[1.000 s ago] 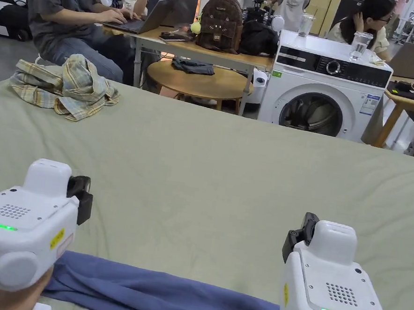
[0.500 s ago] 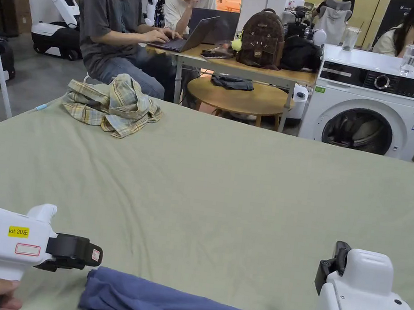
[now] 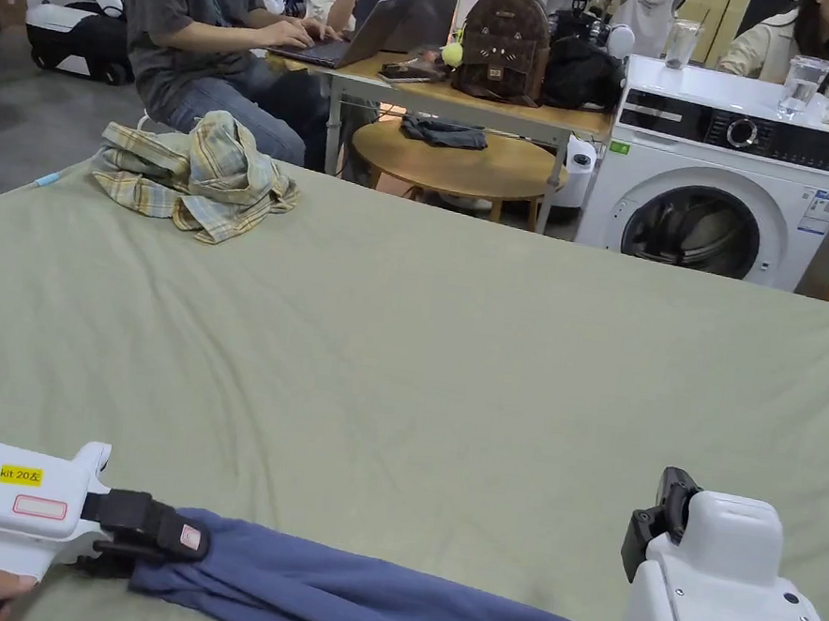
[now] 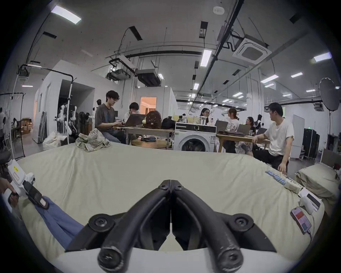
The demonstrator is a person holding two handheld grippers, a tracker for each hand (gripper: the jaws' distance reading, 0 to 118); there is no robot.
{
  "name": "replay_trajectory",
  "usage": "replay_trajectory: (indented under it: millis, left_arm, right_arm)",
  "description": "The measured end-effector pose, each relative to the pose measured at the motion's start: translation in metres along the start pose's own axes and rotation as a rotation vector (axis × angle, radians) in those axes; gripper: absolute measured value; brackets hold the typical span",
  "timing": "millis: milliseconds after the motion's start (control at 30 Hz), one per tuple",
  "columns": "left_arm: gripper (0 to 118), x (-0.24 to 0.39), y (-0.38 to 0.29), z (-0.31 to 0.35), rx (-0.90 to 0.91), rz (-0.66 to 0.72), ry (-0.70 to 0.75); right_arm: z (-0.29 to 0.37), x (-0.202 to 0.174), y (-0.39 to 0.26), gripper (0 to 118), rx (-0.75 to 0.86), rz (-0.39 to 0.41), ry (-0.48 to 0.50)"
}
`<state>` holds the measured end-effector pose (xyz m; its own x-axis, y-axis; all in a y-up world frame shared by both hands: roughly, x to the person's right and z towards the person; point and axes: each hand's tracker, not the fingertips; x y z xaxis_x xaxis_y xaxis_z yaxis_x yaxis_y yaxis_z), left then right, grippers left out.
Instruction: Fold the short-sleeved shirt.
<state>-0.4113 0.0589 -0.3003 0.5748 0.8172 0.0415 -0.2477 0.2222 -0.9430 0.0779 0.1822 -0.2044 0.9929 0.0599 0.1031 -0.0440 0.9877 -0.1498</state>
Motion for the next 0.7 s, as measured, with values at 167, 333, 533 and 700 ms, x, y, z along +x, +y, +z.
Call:
replay_trajectory:
  millis: [167,333,533,700]
  left_arm:
    - [11,0.012,-0.012,0.007,0.054,0.005,-0.040]
    - [10,0.019,-0.003,0.019,0.084,-0.016,-0.034]
    - [10,0.043,-0.004,0.036,0.102,-0.053,-0.037]
    - [10,0.057,0.001,0.068,0.141,-0.077,-0.037]
  right_arm:
    - [-0.004,0.008,-0.007,0,-0.038,-0.001,-0.005]
    - [-0.008,0.011,-0.010,0,-0.066,-0.002,0.004]
    - [-0.010,0.006,-0.010,0,-0.071,-0.003,0.012]
    - [-0.012,0.001,-0.005,0,-0.063,-0.008,0.021]
